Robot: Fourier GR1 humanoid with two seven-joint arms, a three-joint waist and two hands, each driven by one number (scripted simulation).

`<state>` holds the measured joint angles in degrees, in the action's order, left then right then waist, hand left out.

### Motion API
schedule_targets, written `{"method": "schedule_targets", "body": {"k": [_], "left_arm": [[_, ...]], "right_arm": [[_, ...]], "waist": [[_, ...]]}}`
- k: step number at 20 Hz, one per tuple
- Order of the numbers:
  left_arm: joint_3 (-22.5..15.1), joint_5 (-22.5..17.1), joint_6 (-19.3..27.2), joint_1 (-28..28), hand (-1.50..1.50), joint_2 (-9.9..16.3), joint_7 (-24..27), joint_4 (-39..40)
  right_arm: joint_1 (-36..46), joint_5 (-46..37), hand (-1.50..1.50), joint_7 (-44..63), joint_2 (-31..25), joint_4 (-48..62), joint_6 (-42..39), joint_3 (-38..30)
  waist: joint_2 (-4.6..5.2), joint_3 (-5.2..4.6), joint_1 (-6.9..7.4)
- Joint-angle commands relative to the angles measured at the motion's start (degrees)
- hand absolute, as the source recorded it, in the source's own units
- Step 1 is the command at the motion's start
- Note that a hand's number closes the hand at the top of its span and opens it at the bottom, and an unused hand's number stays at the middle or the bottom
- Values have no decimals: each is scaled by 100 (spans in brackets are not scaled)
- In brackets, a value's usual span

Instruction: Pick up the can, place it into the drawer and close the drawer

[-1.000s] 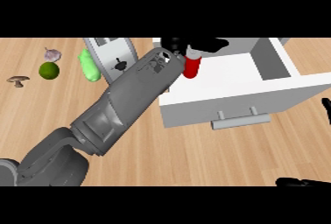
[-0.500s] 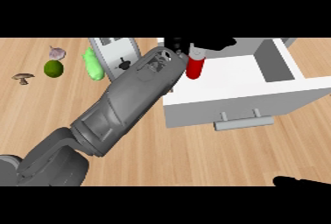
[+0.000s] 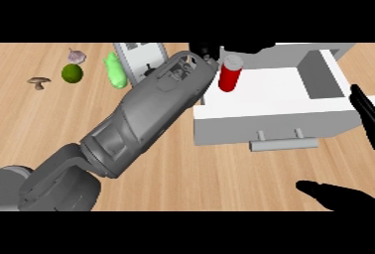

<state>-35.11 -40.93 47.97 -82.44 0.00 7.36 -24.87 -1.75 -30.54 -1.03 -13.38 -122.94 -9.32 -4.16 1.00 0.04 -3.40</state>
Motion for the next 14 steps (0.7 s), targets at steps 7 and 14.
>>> {"method": "schedule_targets", "body": {"k": [7,14], "left_arm": [[126,51,-140,-154,-150,0,-276,-49],[98,351,-169,-57,-150,648,-849,-630]], "right_arm": [[591,-2286,-150,-118,-31,1520,775,976],[1012,-2869,-150,-264,316,3051,1696,943]], "waist": [[-69,-2,317],[-110,0,439]]}}
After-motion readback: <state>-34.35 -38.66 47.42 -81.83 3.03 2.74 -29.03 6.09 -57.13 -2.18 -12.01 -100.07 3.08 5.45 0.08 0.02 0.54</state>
